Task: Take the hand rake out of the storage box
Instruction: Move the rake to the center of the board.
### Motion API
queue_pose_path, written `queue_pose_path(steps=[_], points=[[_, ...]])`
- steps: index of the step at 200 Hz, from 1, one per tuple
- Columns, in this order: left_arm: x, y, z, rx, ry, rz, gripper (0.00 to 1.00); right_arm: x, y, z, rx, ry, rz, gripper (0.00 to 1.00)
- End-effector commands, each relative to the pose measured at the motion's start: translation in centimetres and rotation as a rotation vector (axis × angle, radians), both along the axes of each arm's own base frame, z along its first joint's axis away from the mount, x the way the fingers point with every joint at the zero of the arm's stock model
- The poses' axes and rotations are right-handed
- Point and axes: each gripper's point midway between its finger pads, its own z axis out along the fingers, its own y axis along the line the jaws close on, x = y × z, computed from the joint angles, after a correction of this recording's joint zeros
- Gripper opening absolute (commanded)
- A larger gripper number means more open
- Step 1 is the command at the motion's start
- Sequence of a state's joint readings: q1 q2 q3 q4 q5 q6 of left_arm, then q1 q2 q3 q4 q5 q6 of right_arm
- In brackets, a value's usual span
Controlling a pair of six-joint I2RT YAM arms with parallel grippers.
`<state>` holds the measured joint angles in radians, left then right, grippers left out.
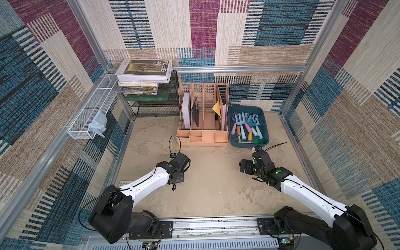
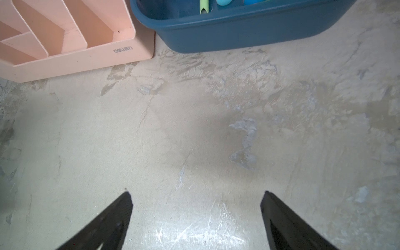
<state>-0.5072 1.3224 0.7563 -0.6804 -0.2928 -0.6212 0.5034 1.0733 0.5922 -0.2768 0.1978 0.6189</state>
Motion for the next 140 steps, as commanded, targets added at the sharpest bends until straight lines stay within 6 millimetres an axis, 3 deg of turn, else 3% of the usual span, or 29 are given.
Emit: queue_pose_path(steps=[1, 18, 75, 140], points=[[-2.3, 1.8, 0.4, 0.013, 0.076, 0.057, 0.23, 0.3, 0.3, 0.1, 0.01, -0.012, 0.008, 0.96], [-2.9, 0.9, 0.1, -0.052, 0.087, 0.028, 0.26, 0.4, 0.2, -0.2, 0.007, -0.003, 0.005, 0.96], [-3.9, 2.0, -2.4, -0.003, 0.205, 0.078, 0.26, 0.4, 0.3, -0.4, 0.006, 0.003, 0.005, 0.95], [-4.1, 3.4, -1.7, 0.032, 0.164, 0.127, 0.46, 0.5, 0.2, -0.7, 0.001, 0.01, 0.003, 0.96]])
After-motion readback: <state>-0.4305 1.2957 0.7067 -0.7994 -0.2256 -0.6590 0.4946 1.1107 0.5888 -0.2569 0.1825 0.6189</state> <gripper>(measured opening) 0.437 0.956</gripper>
